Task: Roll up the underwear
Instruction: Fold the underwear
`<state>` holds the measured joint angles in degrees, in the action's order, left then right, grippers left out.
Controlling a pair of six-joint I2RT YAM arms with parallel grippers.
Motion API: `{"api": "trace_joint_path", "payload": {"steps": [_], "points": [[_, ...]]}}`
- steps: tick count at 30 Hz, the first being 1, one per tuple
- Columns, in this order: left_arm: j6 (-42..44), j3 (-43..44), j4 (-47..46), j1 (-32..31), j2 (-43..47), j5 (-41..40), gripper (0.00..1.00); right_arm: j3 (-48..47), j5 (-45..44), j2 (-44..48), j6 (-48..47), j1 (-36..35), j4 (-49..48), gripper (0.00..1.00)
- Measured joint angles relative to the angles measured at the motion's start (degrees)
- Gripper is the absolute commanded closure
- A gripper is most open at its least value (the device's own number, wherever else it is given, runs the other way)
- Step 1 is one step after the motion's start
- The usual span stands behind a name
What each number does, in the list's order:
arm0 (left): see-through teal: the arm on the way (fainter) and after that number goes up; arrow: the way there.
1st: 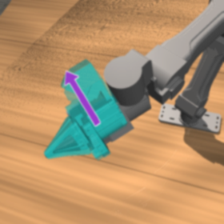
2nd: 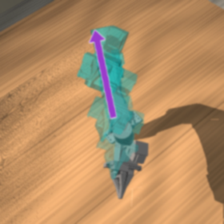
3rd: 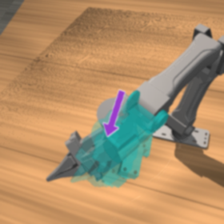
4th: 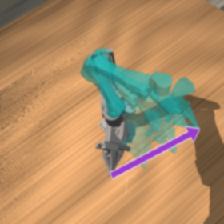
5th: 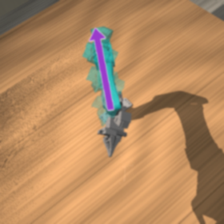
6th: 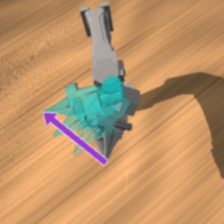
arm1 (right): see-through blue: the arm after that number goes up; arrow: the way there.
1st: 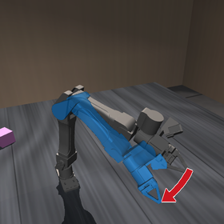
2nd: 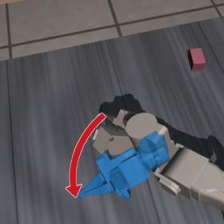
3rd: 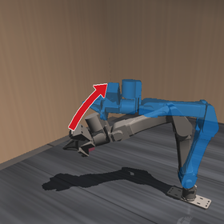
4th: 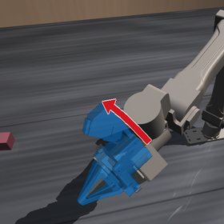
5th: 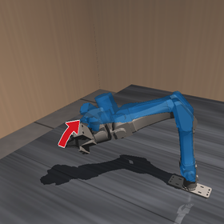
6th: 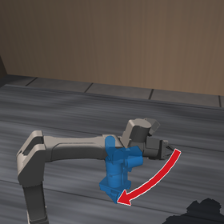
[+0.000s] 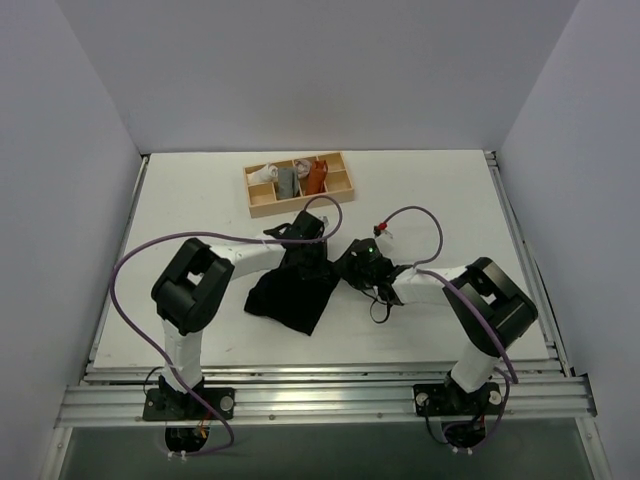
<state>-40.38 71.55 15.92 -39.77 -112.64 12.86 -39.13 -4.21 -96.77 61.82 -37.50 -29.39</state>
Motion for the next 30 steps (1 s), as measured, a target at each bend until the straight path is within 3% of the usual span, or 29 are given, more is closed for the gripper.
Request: {"api": "trace_joint_path", "payload": {"steps": [4, 7, 10, 11, 14, 15, 16, 20, 30], "points": [[0.0, 0.2, 0.3, 0.0, 0.0, 0.0, 0.97, -0.1, -0.4, -0.1, -0.2, -0.5, -0.3, 0.6], [0.0, 0.3, 0.6, 0.0, 0.0, -0.1, 0.97, -0.1, -0.5, -0.1, -0.2, -0.5, -0.3, 0.64], [0.0, 0.3, 0.9, 0.0, 0.0, -0.1, 0.93, -0.1, -0.5, -0.5, -0.4, -0.5, -0.2, 0.81], [0.0, 0.3, 1.0, 0.0, 0.0, 0.0, 0.86, -0.3, -0.5, -0.8, -0.4, -0.5, 0.1, 0.92], [0.0, 0.6, 1.6, 0.0, 0.0, 0.0, 0.73, -1.4, -0.5, -2.2, -0.3, -0.4, 0.9, 1.0], [0.1, 0.9, 2.1, 0.0, 0.0, -0.1, 0.63, -1.9, -0.4, -2.5, -0.4, -0.4, 1.0, 1.0], [0.2, 1.2, 2.6, 0.0, 0.1, -0.2, 0.59, -2.4, -0.3, -2.8, -0.4, -0.4, 1.4, 1.0], [0.6, 2.3, 7.0, 0.0, 2.4, -1.8, 0.52, -3.4, -0.1, -3.4, -0.4, -0.5, 2.1, 1.0], [2.1, 1.3, 17.5, -0.2, 15.3, -6.2, 0.52, -4.3, 0.0, -3.4, -0.5, -0.4, 3.9, 1.0]]}}
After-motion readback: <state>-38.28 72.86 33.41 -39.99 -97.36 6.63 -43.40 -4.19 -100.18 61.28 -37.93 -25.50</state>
